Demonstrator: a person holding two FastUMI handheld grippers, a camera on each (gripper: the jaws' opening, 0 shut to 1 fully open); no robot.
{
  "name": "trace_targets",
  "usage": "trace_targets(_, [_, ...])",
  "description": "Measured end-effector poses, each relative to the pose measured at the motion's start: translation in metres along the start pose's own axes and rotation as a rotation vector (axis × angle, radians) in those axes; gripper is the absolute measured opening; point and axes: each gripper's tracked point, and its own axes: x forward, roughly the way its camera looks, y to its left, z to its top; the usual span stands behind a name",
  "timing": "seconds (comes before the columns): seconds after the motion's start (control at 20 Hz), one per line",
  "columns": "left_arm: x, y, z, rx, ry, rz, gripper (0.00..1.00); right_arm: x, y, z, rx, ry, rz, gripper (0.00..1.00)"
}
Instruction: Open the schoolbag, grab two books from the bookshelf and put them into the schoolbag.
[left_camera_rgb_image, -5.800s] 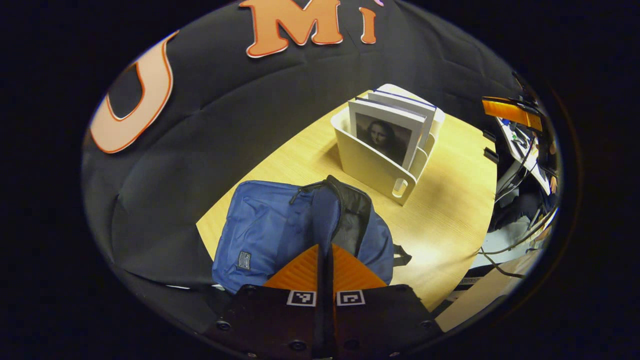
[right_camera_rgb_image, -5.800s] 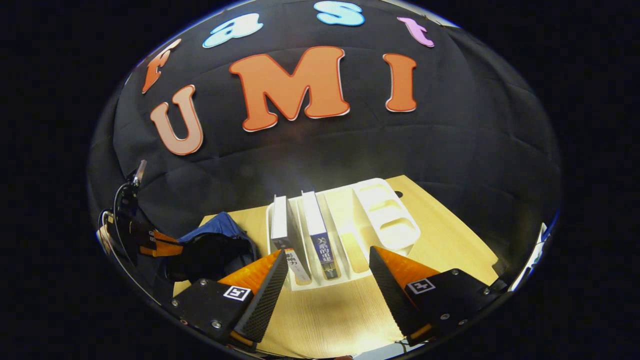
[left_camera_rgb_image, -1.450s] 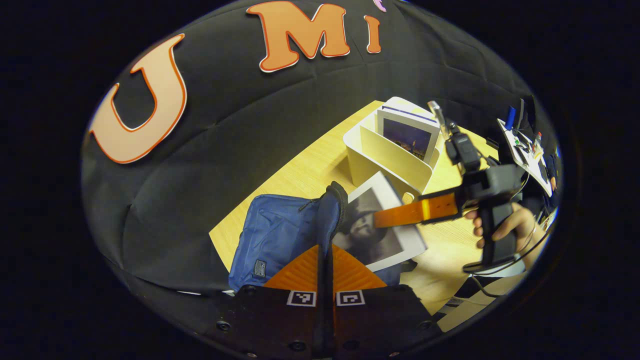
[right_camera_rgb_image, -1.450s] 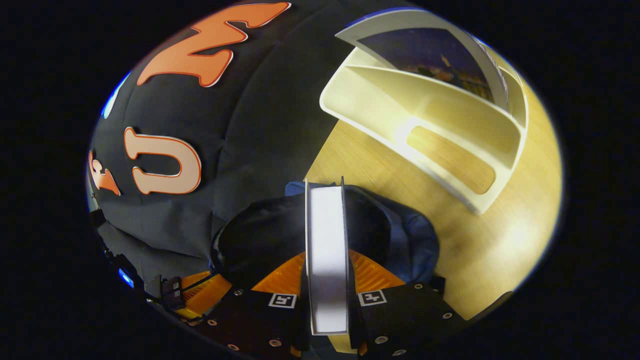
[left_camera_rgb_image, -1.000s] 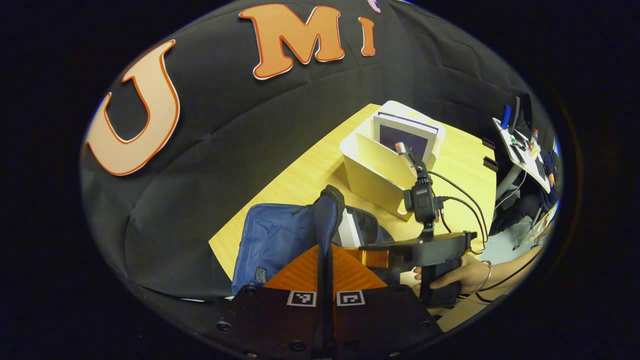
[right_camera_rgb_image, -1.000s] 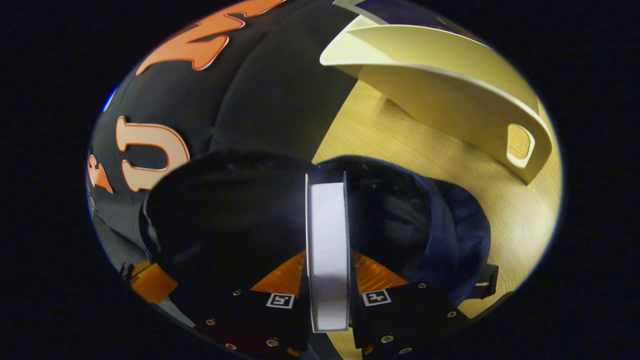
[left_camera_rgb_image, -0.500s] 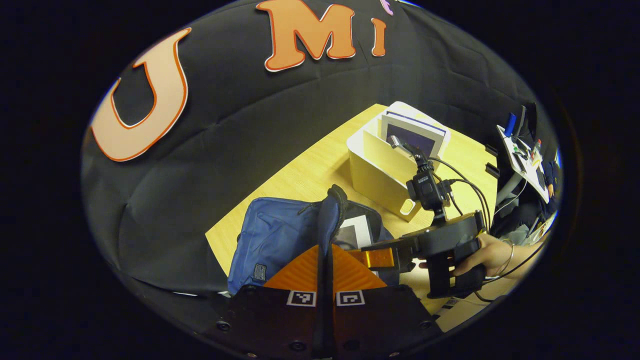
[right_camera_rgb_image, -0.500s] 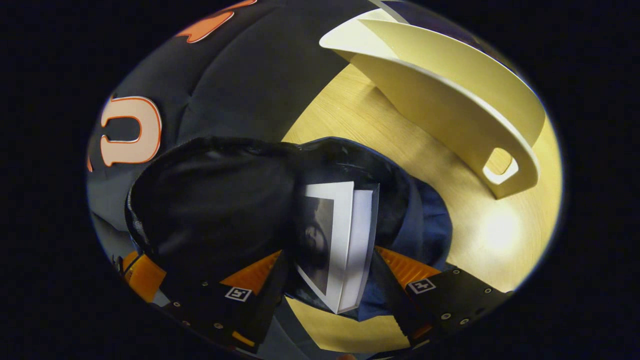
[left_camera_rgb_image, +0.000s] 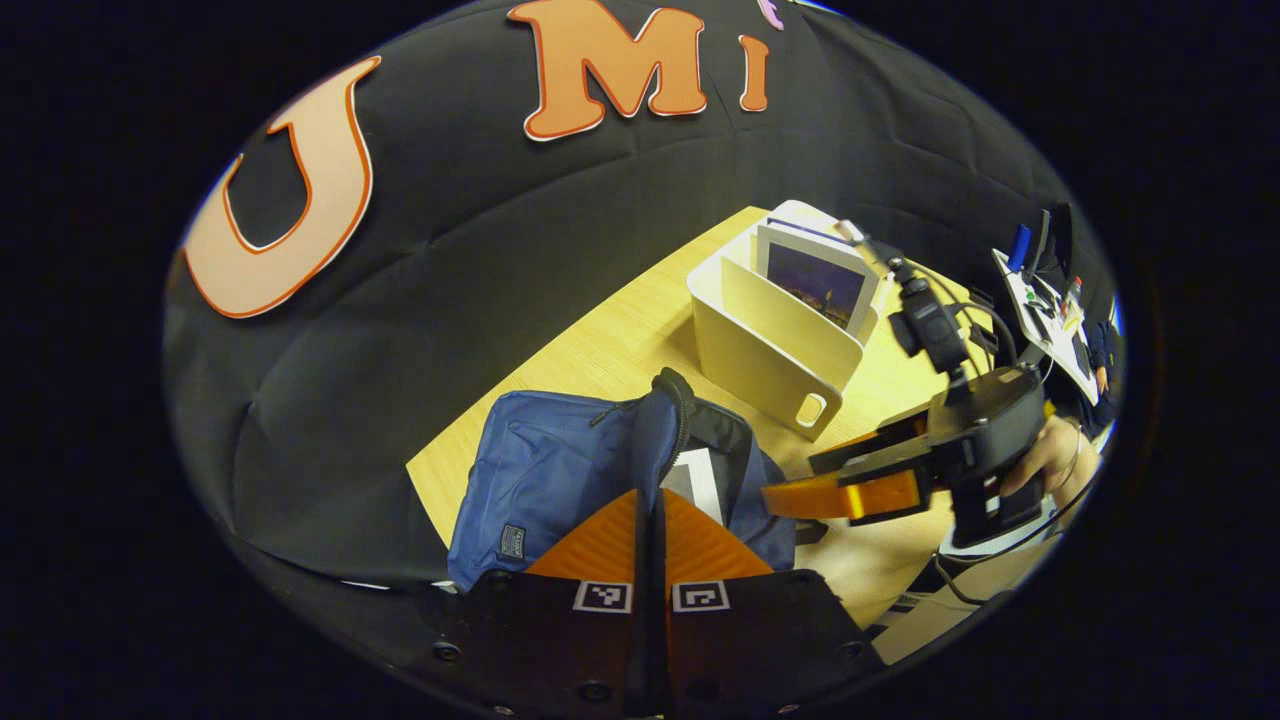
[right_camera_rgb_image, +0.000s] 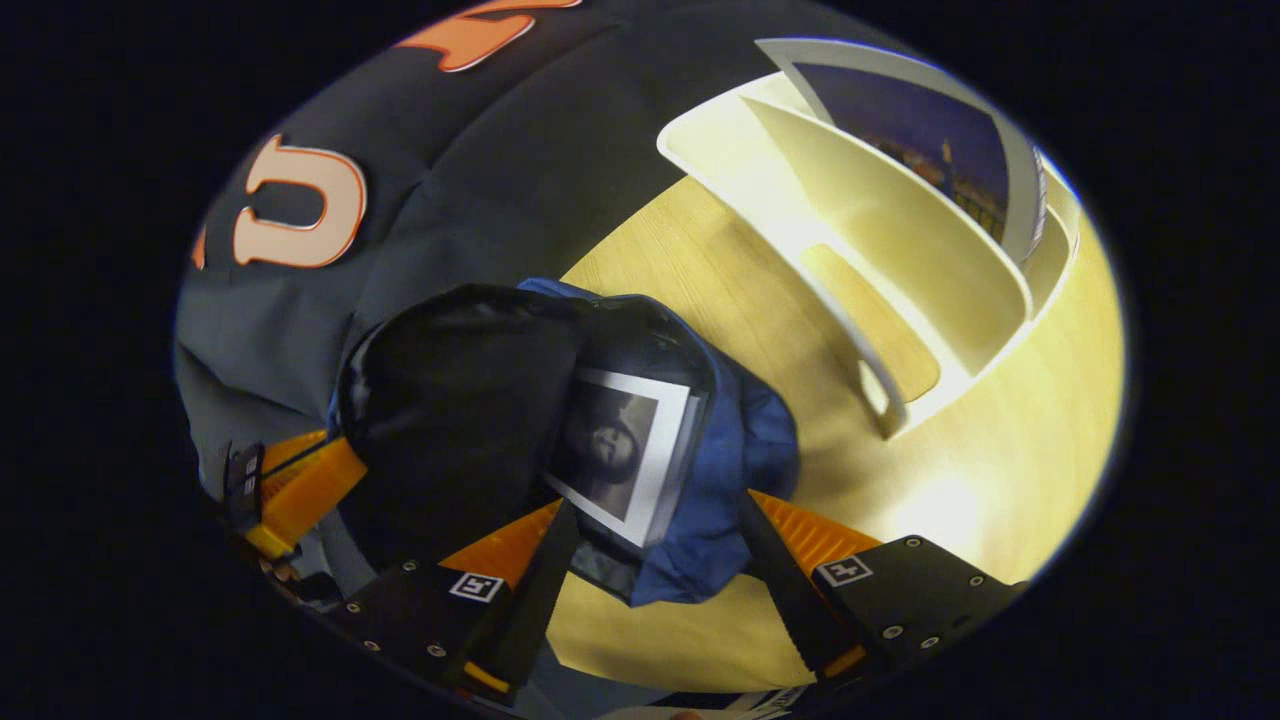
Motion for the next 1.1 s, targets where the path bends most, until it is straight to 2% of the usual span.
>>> trace_targets(0.35, [0.005, -0.014, -0.006, -0.003, 0.001, -0.009, 0.01, -0.08, -0.078, 0.007, -0.102, -0.081, -0.144, 0.97])
trace_targets(0.45, [0.005, -0.017, -0.005, -0.01, 0.001, -0.014, 0.01, -0.103, -0.098, 0.021, -0.125, -0.124, -0.19, 0.97])
trace_targets(0.6, [0.008, -0.021, -0.007, -0.015, -0.002, -0.015, 0.01, -0.135, -0.111, 0.055, -0.163, -0.254, -0.218, 0.97])
trace_targets(0.75, [0.009, -0.021, -0.009, -0.037, -0.006, -0.013, 0.01, -0.168, -0.133, 0.086, -0.233, -0.321, -0.312, 0.97])
trace_targets(0.85, [0.012, -0.021, -0.011, -0.053, -0.007, -0.013, 0.01, -0.184, -0.131, 0.109, -0.27, -0.349, -0.337, 0.97])
trace_targets(1.05, [0.012, -0.02, -0.014, -0.065, -0.011, -0.02, 0.0, -0.2, -0.111, 0.155, -0.323, -0.376, -0.329, 0.97])
trace_targets(1.1, [0.012, -0.019, -0.013, -0.068, -0.014, -0.019, 0.09, -0.201, -0.106, 0.167, -0.346, -0.378, -0.338, 0.97])
